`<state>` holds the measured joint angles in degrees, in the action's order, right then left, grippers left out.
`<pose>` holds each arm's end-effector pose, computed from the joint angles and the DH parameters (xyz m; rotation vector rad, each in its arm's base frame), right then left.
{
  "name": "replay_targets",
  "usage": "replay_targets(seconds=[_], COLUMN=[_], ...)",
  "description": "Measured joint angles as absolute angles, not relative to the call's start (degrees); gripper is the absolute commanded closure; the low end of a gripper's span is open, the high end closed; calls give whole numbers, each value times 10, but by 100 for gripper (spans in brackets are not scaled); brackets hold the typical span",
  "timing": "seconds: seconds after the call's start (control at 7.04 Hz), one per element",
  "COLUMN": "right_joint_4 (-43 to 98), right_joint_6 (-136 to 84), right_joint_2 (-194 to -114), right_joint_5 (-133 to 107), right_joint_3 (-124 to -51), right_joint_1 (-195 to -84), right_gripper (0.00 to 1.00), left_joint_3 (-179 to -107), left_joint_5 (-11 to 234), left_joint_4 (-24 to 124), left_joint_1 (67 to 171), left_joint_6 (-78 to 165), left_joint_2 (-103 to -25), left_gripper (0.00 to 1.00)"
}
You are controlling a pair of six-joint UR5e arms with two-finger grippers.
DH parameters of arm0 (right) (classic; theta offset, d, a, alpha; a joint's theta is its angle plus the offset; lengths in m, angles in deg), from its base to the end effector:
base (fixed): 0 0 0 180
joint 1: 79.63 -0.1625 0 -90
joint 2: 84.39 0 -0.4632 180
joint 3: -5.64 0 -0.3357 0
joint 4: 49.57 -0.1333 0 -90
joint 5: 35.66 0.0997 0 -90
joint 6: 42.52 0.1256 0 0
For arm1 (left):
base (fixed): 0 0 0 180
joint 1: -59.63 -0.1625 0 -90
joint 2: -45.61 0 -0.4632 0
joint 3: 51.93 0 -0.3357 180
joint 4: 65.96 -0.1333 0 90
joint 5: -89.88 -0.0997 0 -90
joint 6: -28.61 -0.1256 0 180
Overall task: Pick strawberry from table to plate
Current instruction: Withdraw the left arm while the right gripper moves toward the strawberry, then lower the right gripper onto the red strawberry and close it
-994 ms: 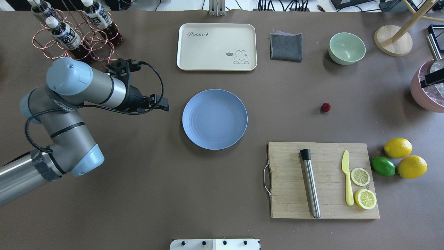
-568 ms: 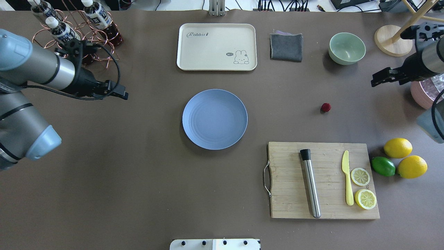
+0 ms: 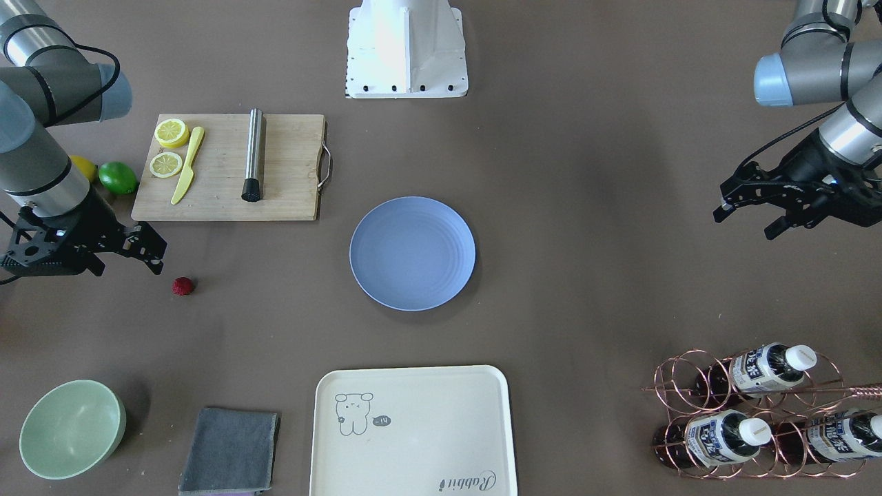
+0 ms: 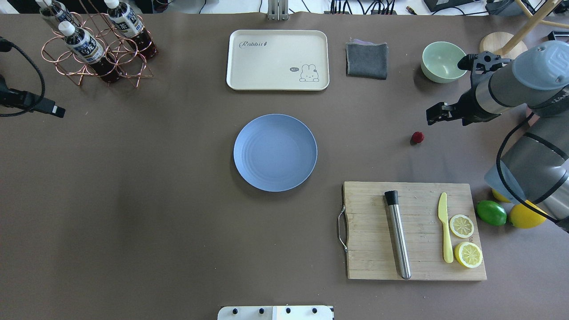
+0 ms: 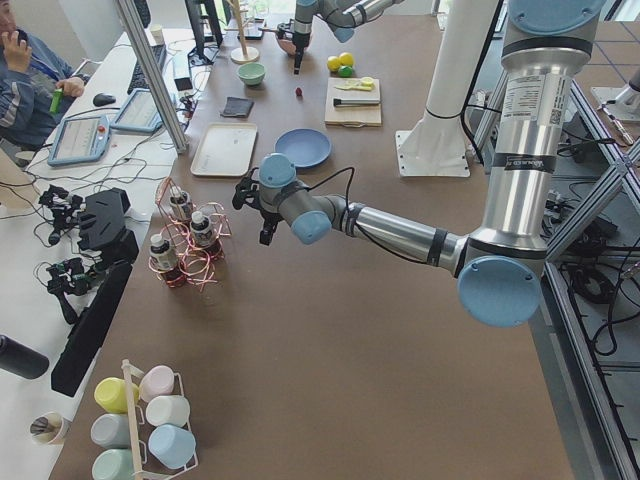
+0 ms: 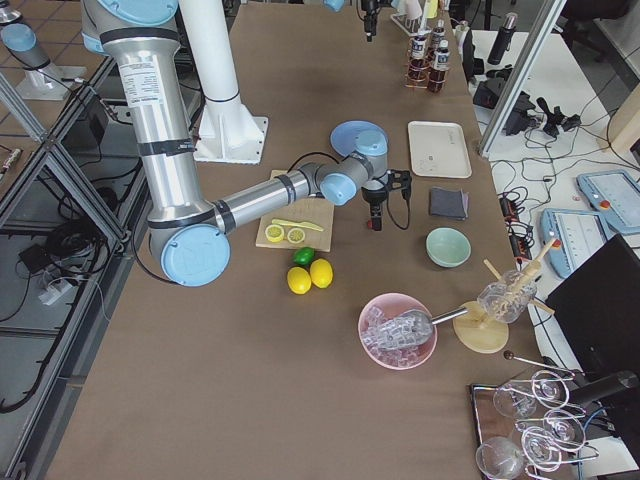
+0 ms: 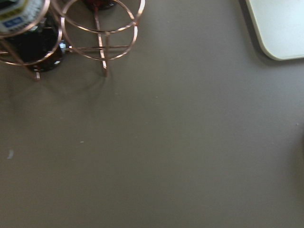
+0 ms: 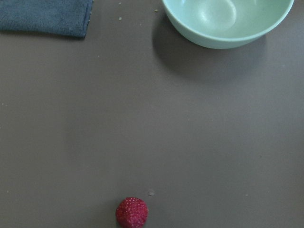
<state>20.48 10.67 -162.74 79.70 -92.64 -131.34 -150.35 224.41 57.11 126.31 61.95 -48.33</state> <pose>-0.2836 -0.4876 0.5249 0.1736 -0.7859 0.0919 0.1538 -0.4711 0.5446 0.3118 1.0005 0.1493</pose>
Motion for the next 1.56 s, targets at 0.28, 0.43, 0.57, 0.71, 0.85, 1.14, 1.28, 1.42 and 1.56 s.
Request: replay_targets(seconds=[0.28, 0.43, 0.57, 0.71, 0.85, 1.14, 1.28, 1.42, 1.56], right_joint_4=[204, 190, 148, 106, 83, 71, 71, 71, 71], right_joint_6=[125, 137, 150, 157, 162, 165, 166, 167, 173], right_joint_2=[-1616, -1601, -1587, -1582, -1582, -1586, -1587, -1587, -1587], right_joint_5=[769, 761, 757, 755, 755, 756, 756, 756, 755], right_joint_3=[-914, -889, -848, -817, -804, -802, -802, -802, -803], right_joint_1=[-1284, -1276, -1272, -1270, -1269, -1269, -1269, -1269, -1268], right_gripper=[12, 13, 14, 15, 15, 16, 18, 21, 23], left_joint_3=[-1506, -1507, -1508, -1509, -1509, -1508, -1507, -1507, -1506], left_joint_5=[2251, 2251, 2251, 2251, 2251, 2251, 2251, 2251, 2251], left_joint_4=[574, 575, 575, 575, 575, 575, 575, 575, 575], left_joint_1=[1277, 1279, 1281, 1282, 1283, 1283, 1283, 1282, 1282], left_joint_6=[600, 599, 598, 598, 598, 598, 598, 598, 598], left_joint_2=[-467, -464, -464, -463, -463, -462, -462, -462, -462], left_gripper=[2, 2, 2, 2, 2, 2, 2, 2, 2])
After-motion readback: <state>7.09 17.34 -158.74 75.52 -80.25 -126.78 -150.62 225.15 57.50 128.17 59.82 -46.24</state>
